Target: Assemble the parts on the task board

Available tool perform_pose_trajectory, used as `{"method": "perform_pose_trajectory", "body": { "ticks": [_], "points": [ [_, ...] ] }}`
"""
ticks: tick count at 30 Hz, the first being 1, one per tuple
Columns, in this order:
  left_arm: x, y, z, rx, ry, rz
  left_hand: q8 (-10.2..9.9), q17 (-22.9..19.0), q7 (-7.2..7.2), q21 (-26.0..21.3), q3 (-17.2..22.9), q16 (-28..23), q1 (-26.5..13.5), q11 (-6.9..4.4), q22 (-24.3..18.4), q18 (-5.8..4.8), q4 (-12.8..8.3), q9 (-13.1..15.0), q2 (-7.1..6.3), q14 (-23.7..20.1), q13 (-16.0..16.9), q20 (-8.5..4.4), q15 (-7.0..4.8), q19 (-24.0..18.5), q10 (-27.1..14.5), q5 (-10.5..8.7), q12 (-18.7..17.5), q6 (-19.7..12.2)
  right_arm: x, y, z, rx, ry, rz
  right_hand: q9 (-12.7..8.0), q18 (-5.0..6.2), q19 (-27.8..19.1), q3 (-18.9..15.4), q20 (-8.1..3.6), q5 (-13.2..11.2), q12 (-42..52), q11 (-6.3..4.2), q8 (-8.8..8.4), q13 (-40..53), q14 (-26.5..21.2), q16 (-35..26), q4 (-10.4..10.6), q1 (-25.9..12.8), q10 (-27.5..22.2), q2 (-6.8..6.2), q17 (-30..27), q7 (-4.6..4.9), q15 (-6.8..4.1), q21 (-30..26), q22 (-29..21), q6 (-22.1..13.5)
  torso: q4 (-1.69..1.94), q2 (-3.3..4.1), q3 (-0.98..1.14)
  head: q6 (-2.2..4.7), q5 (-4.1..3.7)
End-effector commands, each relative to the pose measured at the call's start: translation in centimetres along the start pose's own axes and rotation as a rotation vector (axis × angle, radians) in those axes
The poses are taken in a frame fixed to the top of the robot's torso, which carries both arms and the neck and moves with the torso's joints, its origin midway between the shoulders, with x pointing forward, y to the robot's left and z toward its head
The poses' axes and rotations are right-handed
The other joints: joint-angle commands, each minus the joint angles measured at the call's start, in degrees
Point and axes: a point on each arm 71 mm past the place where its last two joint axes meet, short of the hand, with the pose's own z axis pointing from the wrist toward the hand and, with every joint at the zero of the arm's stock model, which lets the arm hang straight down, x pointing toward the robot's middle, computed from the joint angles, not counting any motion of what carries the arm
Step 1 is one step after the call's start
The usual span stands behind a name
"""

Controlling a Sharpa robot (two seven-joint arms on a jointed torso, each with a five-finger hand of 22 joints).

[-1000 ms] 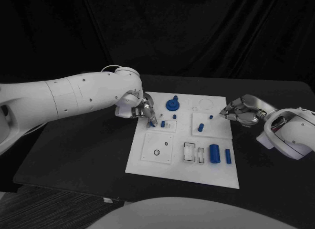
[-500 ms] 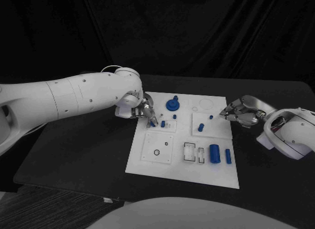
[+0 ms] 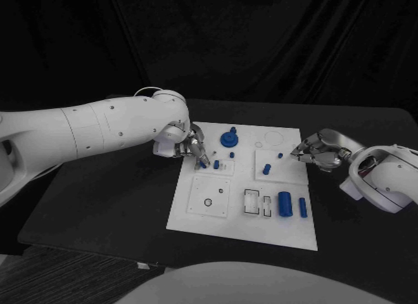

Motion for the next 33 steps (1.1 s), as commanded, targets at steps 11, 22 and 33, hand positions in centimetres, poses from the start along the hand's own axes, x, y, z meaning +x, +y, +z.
{"method": "perform_pose_trajectory", "body": {
  "ticks": [11,22,33],
  "points": [
    [0.6,-0.2,-0.3,0.036,-0.05,-0.033,-2.42,15.14,-0.14,-0.59,-0.92,0.58,2.04,-0.05,12.23,-1.13,-0.64,-0.6,0.6,5.95,14.62,-0.13,-0.05,0.96,5.78,3.48,-0.04,-0.09,0.4,-0.4,-0.1,0.031,0.026,-0.005,0.0,1.56,-0.95,2.89,0.0,1.28,-1.73,-1.25,0.33,2.29,0.91,-1.2,-0.04,1.18,1.46,0.11,4.69,-0.09,-0.75,-1.37,6.02,-0.16,0.01,0.0,0.01,0.0,0.0],
    [1.1,-0.2,-0.8,0.056,-0.079,-0.05,-2.57,15.14,0.04,-0.82,0.02,0.58,2.14,0.03,12.16,-1.08,-0.07,-0.56,1.89,5.95,14.62,-0.15,-0.05,0.89,5.78,4.39,-0.04,-0.3,0.5,-0.5,0.0,0.038,0.032,-0.005,0.01,1.61,-1.08,3.02,0.02,1.3,-1.73,-1.24,0.33,2.31,0.86,-1.28,-0.05,1.31,1.46,0.13,4.63,-0.09,-0.74,-1.68,5.95,-0.13,-0.01,0.0,0.0,0.0,0.11],
    [1.4,0.0,-1.0,0.054,-0.079,-0.053,-2.85,15.14,0.29,-1.25,-0.28,0.58,1.29,0.25,12.05,-1.01,1.45,-0.51,2.31,5.95,14.62,-0.01,0.14,0.76,5.78,0.56,-0.04,-0.65,0.6,-0.5,0.0,0.04,0.036,-0.006,0.02,1.64,-1.2,3.22,0.03,1.32,-1.87,-1.23,0.32,2.16,0.77,-1.43,-0.09,1.52,1.27,0.15,4.51,-0.08,-0.72,-1.95,5.89,-0.13,0.03,-0.02,0.02,0.0,0.11]
  ]
}}
